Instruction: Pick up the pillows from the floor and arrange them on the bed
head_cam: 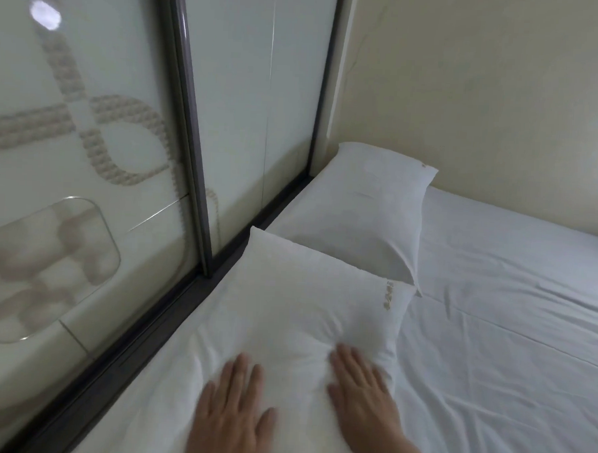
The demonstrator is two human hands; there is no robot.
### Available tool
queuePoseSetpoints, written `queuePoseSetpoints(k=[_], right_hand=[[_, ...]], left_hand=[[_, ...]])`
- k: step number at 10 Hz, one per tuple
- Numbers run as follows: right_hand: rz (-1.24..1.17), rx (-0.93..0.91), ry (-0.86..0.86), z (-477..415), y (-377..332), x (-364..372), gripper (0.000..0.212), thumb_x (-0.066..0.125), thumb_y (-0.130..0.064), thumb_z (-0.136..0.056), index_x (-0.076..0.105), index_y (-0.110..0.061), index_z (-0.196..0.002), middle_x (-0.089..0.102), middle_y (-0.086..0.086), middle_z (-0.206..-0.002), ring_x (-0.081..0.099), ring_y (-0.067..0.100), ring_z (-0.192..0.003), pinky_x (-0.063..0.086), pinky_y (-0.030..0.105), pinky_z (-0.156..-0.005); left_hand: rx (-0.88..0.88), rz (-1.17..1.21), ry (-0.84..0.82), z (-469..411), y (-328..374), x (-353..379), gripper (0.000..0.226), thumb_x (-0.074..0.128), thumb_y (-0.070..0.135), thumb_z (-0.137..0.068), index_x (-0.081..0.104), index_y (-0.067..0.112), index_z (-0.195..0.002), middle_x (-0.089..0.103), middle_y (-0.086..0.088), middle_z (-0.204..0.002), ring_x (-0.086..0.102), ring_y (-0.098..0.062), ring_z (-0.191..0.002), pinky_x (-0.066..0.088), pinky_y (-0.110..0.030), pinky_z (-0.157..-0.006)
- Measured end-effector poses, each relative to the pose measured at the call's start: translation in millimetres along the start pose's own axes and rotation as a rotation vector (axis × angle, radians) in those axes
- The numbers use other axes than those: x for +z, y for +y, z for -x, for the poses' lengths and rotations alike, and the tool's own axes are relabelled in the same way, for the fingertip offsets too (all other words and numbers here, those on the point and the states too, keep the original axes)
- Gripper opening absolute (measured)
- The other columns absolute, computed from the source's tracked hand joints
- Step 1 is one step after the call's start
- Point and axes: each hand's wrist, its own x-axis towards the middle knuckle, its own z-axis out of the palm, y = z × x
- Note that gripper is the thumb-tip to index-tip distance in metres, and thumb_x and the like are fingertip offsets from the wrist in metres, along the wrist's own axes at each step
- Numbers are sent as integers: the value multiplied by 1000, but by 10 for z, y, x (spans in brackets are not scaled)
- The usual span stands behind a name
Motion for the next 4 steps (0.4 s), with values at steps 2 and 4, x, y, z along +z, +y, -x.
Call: queuePoseSetpoints(k=[2, 4], right_hand=[[-74, -14, 303, 582, -768, -95, 55, 45, -41, -89, 44, -23, -142, 47, 2, -149, 46, 19, -135, 37, 30, -108], [15, 116, 97, 1421, -597, 37, 44, 42, -41, -93, 53, -31, -135, 50, -6, -146, 51, 23, -131, 31, 37, -109]], left_hand=[[-185, 72, 93, 740, -523, -155, 90, 6, 57, -93, 72, -4, -102, 70, -27, -109, 69, -46, -91, 53, -57, -76], [-150, 89, -75, 1372, -532, -360, 77, 14, 61, -89, 76, 15, -88, 74, -13, -100, 73, -28, -88, 53, -47, -75]])
